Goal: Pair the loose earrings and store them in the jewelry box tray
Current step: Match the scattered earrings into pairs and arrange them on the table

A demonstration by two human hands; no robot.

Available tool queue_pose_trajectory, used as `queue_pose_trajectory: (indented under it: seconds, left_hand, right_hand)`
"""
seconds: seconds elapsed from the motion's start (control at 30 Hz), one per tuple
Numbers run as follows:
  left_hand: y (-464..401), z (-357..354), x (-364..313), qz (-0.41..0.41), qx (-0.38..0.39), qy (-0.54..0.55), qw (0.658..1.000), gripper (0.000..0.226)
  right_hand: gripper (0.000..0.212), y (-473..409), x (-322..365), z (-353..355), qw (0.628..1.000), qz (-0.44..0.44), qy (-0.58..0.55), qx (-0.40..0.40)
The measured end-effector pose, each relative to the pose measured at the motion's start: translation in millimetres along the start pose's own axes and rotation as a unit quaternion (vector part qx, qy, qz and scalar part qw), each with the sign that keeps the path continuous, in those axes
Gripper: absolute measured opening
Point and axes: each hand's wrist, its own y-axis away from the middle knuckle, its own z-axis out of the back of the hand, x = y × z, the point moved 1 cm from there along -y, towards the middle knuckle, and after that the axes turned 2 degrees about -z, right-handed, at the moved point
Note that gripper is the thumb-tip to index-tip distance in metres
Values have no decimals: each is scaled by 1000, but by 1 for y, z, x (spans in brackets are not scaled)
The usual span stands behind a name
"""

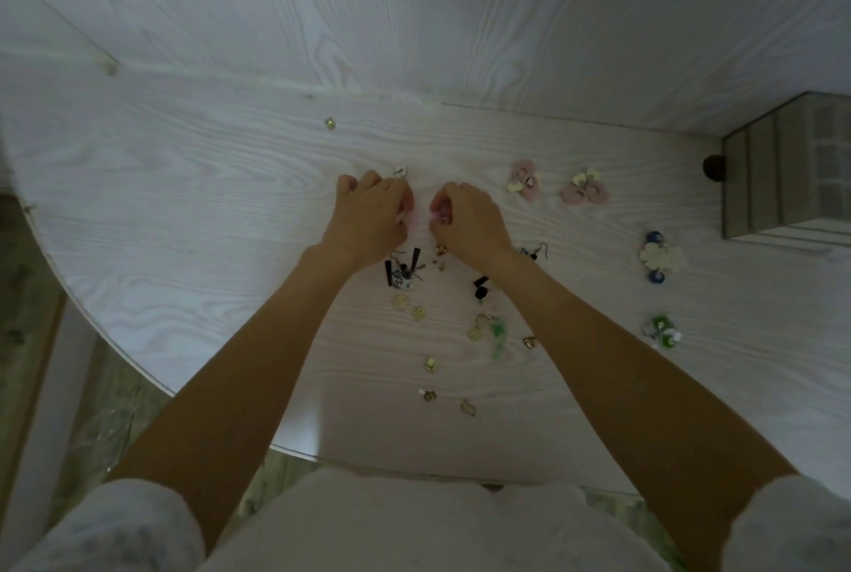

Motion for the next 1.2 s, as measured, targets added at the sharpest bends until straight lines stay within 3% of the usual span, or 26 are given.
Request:
queue_pose_trajectory:
  seconds: [0.23, 0.4, 0.6, 0.67, 0.77, 0.83, 1.07, 1.2]
  left_hand:
    - [12, -1, 4, 7, -65, 60, 996, 22]
    - [18, -3, 7, 12, -80, 29, 996, 20]
    - [22, 2, 8, -3, -82, 47, 995, 12]
    - [23, 2, 8, 6, -87, 114, 990, 10]
    - [18, 5, 6, 70, -129, 289, 946, 9]
    - [7, 5, 1, 120, -133, 322, 930, 14]
    - [-30, -2, -19, 103, -60, 220, 968, 16]
    - [-36, 1, -25, 106, -44, 224, 968, 14]
  right_hand:
    - [8, -2, -2, 10, 999, -5, -33, -29]
    - [7, -4, -3, 11, 997, 0, -47, -53]
    - [20, -5, -6, 10, 997, 18, -31, -67]
    - [22, -6, -8, 12, 996, 20, -29, -80]
    - [23, -8, -10, 15, 995, 19, -23, -98]
    - [22, -9, -12, 17, 994, 28, -10, -102]
    - [29, -8, -16, 23, 991, 21, 35, -125]
    - [35, -6, -21, 27, 992, -5, 27, -122]
